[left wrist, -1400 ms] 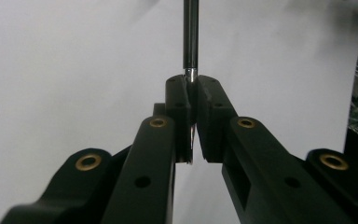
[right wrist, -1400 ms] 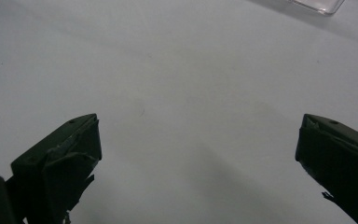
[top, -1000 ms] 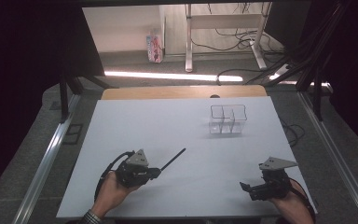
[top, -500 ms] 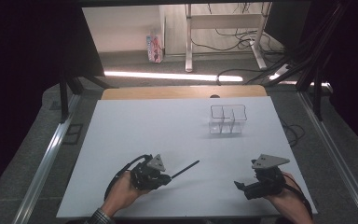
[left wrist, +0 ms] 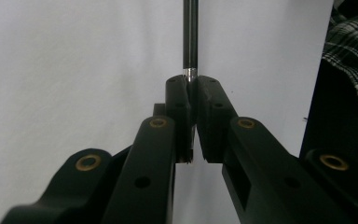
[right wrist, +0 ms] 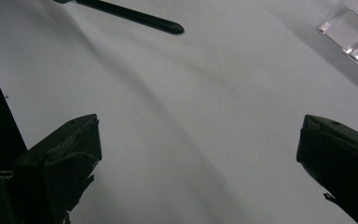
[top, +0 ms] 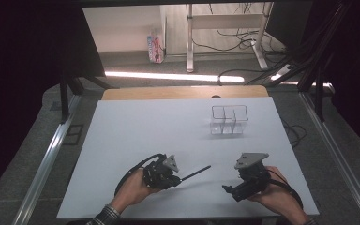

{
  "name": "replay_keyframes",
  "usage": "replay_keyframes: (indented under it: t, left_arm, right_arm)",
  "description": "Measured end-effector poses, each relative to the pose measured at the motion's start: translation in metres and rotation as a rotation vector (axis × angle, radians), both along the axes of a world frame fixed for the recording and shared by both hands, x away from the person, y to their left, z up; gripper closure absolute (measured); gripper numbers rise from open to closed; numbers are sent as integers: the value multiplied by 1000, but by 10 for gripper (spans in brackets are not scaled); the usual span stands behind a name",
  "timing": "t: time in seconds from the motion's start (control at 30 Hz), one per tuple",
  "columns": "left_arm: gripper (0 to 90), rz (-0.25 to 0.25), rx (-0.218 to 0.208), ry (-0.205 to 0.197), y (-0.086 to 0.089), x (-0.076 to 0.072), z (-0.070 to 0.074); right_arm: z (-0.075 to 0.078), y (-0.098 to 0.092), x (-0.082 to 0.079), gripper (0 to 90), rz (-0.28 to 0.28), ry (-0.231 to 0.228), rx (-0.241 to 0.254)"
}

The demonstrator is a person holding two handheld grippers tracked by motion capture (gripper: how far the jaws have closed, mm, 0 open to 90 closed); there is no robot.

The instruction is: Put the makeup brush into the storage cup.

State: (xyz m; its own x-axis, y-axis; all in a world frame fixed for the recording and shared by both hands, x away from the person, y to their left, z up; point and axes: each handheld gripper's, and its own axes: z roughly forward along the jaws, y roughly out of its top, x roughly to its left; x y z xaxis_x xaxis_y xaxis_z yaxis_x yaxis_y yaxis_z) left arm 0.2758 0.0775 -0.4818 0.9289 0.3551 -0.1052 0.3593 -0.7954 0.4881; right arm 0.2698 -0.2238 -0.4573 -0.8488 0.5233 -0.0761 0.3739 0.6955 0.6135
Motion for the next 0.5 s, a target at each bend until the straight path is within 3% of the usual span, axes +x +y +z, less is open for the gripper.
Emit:
replay_keyframes:
  t: [0.17, 0.5]
  left_arm:
    - [844, -38, 25, 5, -8, 0, 1]
    - [844, -94, 43, 25, -24, -2, 4]
  right_arm:
    - [1, 18, 5, 74, 61, -26, -68]
    - [-3, 47, 13, 245, 181, -14, -137]
